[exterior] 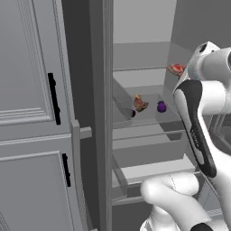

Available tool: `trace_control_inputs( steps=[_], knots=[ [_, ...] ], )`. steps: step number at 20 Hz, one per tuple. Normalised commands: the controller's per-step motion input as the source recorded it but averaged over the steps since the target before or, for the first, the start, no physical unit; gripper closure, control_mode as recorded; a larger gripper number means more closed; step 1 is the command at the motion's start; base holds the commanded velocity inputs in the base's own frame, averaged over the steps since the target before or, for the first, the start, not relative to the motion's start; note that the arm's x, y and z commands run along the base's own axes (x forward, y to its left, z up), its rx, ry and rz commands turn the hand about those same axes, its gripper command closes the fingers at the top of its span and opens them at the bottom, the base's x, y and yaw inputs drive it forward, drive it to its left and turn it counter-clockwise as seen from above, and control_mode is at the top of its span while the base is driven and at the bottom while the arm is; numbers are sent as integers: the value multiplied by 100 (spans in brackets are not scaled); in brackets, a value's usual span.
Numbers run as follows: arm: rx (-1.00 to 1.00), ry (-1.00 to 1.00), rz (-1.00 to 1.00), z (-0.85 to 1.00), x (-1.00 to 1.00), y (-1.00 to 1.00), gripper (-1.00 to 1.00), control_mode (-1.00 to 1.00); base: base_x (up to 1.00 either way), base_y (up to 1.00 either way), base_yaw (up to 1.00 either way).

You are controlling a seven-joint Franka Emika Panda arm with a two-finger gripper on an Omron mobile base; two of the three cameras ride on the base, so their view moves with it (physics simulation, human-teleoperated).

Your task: Place one eggplant and one steak in each tupperware on the nearby counter, to pack two identical lunches.

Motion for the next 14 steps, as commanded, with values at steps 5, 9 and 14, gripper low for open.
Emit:
trace_control_inputs(
  steps=[5,9,14],
  knots=[
    [0,-1,2,-9,-100,0,100,-100,0,0,0],
    [0,0,0,-3,-25,0,100,100,-75,0,0],
    [0,0,0,0,0,0,100,100,-100,8,0]
  ],
)
